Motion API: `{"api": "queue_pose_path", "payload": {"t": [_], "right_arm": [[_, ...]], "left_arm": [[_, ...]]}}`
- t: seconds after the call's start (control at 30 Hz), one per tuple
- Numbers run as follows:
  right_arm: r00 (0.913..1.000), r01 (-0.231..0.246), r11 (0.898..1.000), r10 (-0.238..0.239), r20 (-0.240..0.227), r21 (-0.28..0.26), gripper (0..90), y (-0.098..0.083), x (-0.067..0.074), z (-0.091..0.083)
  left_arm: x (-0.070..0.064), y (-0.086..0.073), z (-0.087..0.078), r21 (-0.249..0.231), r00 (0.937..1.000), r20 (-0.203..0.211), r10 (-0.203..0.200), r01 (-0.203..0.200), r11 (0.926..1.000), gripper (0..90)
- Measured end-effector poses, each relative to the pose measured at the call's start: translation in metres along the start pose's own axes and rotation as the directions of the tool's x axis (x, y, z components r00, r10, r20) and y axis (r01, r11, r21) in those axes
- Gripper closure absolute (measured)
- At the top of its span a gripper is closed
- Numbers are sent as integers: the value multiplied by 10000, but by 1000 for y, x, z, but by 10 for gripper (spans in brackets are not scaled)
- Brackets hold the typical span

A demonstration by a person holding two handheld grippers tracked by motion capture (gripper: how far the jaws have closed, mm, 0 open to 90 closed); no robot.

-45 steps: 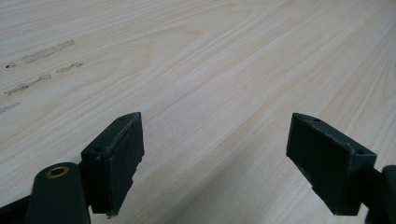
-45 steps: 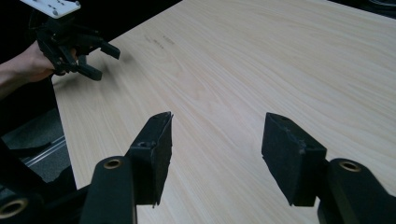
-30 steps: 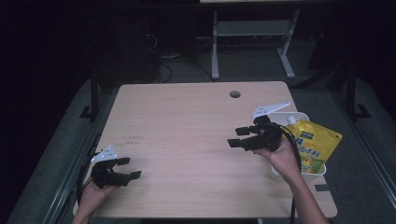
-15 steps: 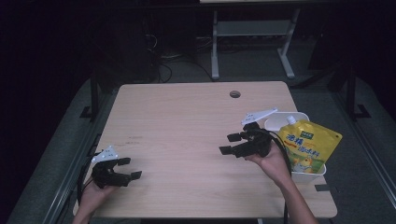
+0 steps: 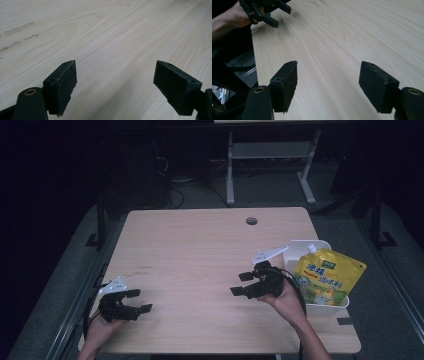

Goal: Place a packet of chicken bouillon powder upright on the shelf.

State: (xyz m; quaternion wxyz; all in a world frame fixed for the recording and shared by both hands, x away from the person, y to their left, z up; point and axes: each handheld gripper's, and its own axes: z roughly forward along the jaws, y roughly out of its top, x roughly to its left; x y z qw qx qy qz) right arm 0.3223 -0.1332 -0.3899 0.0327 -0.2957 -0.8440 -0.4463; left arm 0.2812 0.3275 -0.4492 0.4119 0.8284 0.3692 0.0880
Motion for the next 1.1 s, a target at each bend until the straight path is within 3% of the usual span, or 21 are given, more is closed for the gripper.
{"api": "queue_pose_path", "payload": {"t": [0.5,0.97,1.1], "right_arm": [[9999,-91,9998,93,-91,186,285,-24,3,4],[9998,34,9996,-27,-220,289,292,-59,11,18],[9997,204,9982,-197,-139,563,291,-66,18,21]], "left_arm": [[-3,1,2,63,9999,83,102,-103,9999,183],[-7,-1,6,324,9996,14,276,-276,9991,183],[-7,-1,5,359,9995,0,315,-315,9989,183]]}}
